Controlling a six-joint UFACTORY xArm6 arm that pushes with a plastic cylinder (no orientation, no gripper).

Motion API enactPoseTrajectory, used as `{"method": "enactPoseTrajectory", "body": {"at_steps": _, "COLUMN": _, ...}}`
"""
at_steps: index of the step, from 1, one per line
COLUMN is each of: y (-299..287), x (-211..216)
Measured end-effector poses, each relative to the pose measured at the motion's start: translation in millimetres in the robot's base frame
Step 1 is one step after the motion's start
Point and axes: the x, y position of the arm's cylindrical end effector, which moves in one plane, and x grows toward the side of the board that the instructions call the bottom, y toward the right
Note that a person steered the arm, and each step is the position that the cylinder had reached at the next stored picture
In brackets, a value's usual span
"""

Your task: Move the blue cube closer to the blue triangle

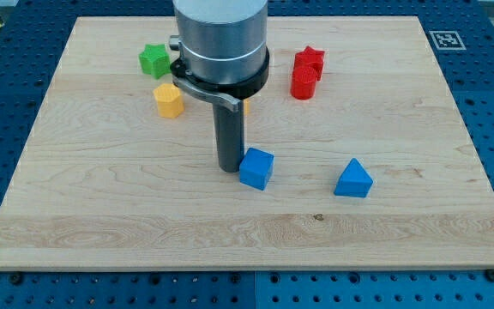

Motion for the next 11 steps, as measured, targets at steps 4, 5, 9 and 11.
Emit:
{"method": "enactPoseTrajectory", "body": {"at_steps": 4, "y": 20, "x": 47}}
{"method": "enactPoseTrajectory", "body": {"at_steps": 5, "y": 40, "x": 51}}
{"method": "enactPoseTrajectory", "body": {"at_steps": 9, "y": 90, "x": 51}}
{"method": "enactPoseTrajectory", "body": {"at_steps": 11, "y": 48, "x": 51}}
